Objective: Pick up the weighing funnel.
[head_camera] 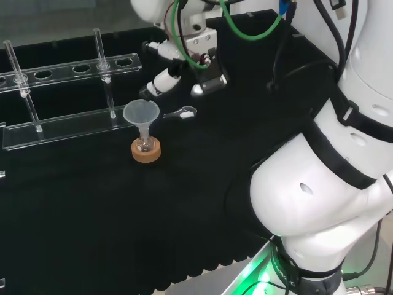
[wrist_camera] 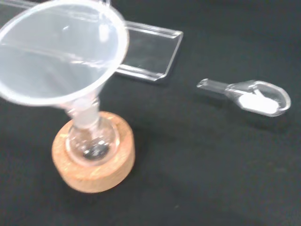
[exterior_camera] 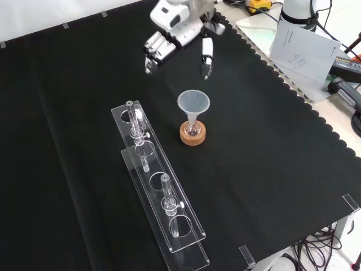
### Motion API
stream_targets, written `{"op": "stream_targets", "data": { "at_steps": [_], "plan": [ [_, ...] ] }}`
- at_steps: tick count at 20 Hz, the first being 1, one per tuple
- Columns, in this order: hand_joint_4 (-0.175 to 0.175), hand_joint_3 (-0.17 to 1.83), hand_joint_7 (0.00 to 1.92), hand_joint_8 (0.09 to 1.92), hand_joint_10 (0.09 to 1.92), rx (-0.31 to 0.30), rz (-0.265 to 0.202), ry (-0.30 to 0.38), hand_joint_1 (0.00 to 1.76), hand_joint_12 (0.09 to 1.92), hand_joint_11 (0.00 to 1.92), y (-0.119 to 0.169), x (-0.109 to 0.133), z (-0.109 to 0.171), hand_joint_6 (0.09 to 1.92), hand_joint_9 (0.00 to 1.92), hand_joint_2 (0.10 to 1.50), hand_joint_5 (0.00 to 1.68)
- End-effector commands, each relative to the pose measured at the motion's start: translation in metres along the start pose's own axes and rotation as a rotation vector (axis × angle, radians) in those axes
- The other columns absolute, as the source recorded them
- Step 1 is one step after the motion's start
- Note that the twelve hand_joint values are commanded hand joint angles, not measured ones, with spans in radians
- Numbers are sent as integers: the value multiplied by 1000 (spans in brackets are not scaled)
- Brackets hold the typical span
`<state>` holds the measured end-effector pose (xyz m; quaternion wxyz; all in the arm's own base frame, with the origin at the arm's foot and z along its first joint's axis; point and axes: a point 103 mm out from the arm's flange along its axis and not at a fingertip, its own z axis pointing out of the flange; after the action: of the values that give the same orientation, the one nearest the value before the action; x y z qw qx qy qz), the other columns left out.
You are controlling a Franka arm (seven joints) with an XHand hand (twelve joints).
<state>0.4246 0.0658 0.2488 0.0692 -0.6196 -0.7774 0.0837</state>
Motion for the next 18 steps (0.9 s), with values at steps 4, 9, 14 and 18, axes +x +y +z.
{"op": "stream_targets", "data": {
  "at_steps": [4, 9, 14, 18],
  "plan": [
    [-72, 87, 0, 605, 804, 34, 58, -3, 489, 1494, 26, 8, -50, -10, 87, 132, 771, 185],
    [-72, 106, 55, 716, 801, 50, 117, -4, 563, 1482, 70, 17, -80, -5, 87, 215, 805, 256],
    [-71, 141, 120, 739, 769, 80, 155, -42, 722, 1454, 132, 29, -105, 7, 87, 301, 816, 330],
    [-67, 176, 168, 736, 740, 108, 171, -68, 778, 1437, 164, 41, -113, 26, 87, 342, 800, 391]
  ]
}}
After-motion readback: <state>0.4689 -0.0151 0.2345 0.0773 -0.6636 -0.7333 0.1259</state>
